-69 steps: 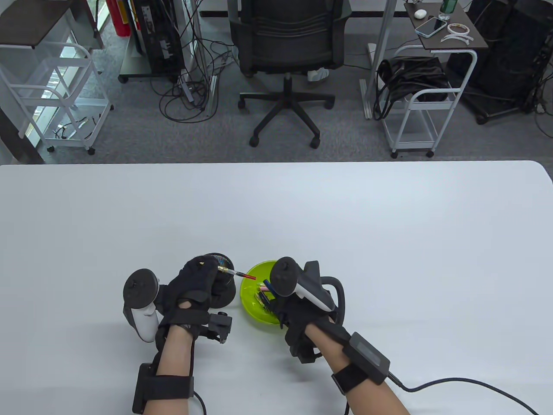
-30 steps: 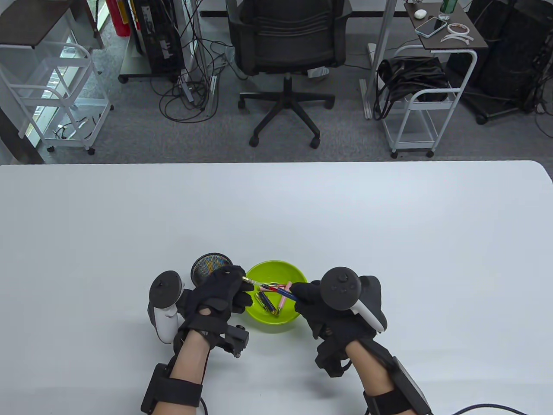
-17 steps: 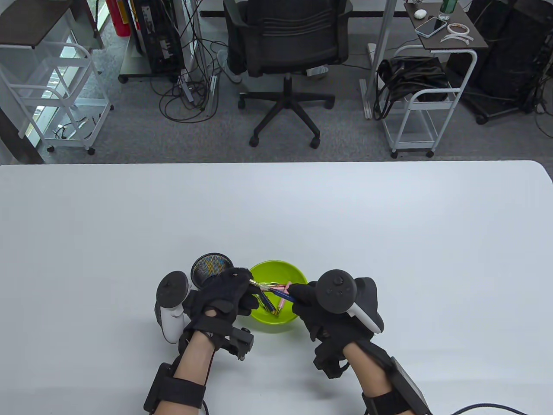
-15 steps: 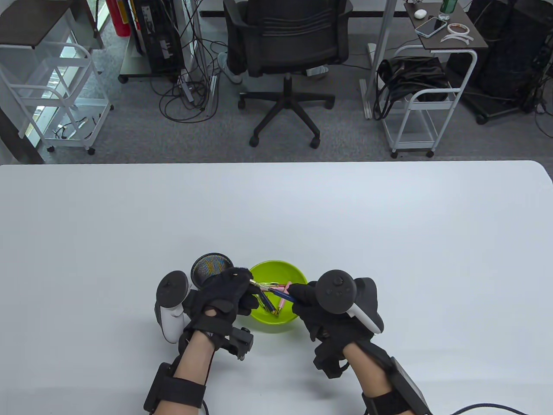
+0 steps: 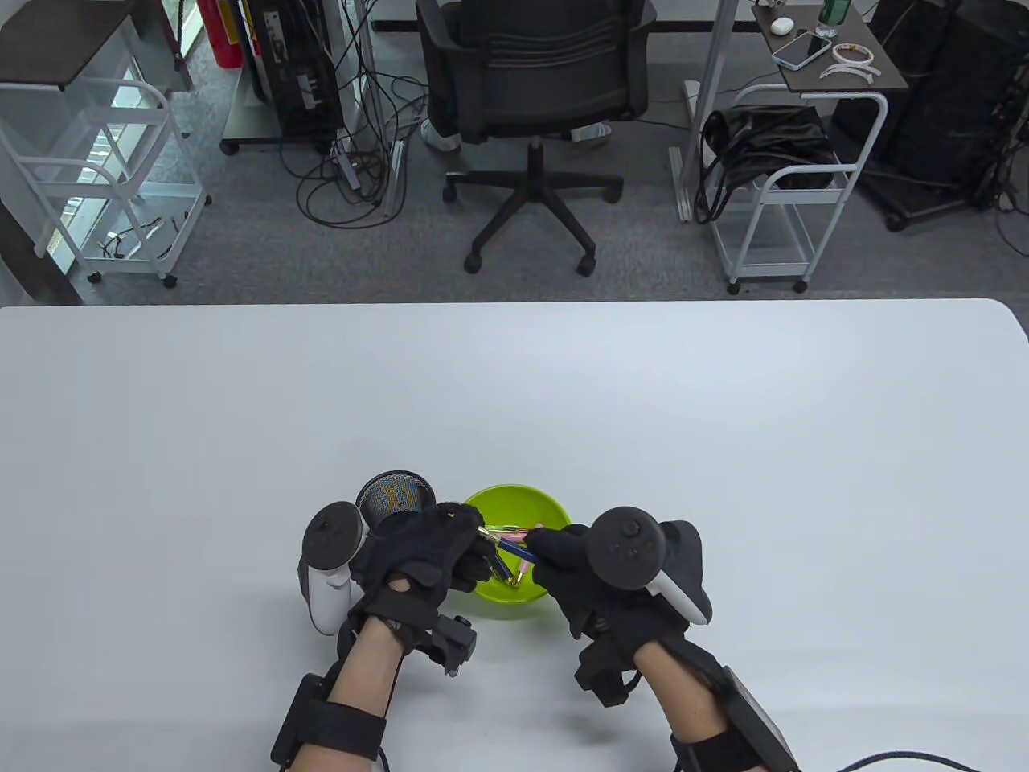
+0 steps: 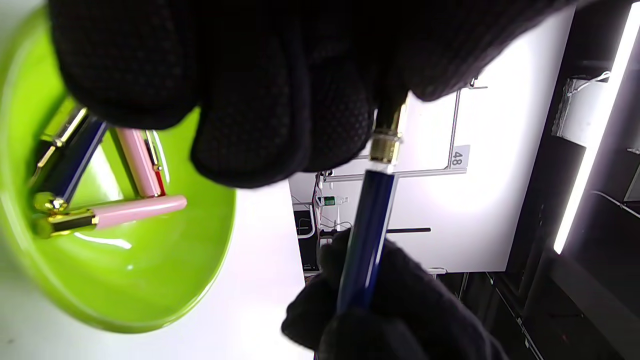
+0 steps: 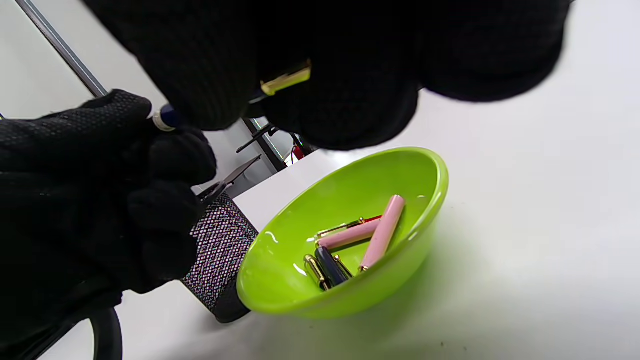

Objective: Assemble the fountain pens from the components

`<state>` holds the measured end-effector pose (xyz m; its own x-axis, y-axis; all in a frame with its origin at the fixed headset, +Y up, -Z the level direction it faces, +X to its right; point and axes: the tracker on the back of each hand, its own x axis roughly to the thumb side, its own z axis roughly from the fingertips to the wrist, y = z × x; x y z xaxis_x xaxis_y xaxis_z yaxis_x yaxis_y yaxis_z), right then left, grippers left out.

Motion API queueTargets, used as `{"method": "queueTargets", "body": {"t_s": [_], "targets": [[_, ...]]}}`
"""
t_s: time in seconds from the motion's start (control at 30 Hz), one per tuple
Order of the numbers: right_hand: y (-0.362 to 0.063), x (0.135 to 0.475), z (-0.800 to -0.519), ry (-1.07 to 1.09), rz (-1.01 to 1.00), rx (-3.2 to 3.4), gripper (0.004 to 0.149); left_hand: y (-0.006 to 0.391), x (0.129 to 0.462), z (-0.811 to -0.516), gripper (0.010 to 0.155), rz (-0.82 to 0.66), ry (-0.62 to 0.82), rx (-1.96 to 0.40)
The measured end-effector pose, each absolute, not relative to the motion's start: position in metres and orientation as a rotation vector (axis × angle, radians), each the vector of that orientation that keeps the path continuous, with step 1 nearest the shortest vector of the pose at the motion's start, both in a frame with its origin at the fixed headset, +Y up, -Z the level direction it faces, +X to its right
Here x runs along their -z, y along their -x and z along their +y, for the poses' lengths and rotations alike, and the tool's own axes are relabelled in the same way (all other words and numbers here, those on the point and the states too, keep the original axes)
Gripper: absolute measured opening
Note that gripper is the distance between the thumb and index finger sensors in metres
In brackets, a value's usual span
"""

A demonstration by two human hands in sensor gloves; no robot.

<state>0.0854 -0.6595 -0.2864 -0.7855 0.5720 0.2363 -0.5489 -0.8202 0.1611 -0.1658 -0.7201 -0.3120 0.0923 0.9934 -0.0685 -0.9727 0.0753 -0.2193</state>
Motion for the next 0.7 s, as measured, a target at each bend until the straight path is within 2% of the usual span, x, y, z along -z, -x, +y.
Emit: {"method": "queueTargets", "body": {"t_s": [0.5,0.6,0.7], "targets": [[-0.099,0.288,-0.656,-0.307,0.028,-2.324,0.050,0.164,0.313,-0.720,0.044,-0.151,0.270,-1.489],[-0.107,0.292,-0.657,-0.275,0.065,-2.227,0.055,0.164,0.314,-0.720,0.043,-0.171,0.278,-1.510],[-0.113,0.296,-0.662,-0.239,0.122,-2.113,0.055,0.164,0.315,-0.719,0.042,-0.206,0.287,-1.533]]}}
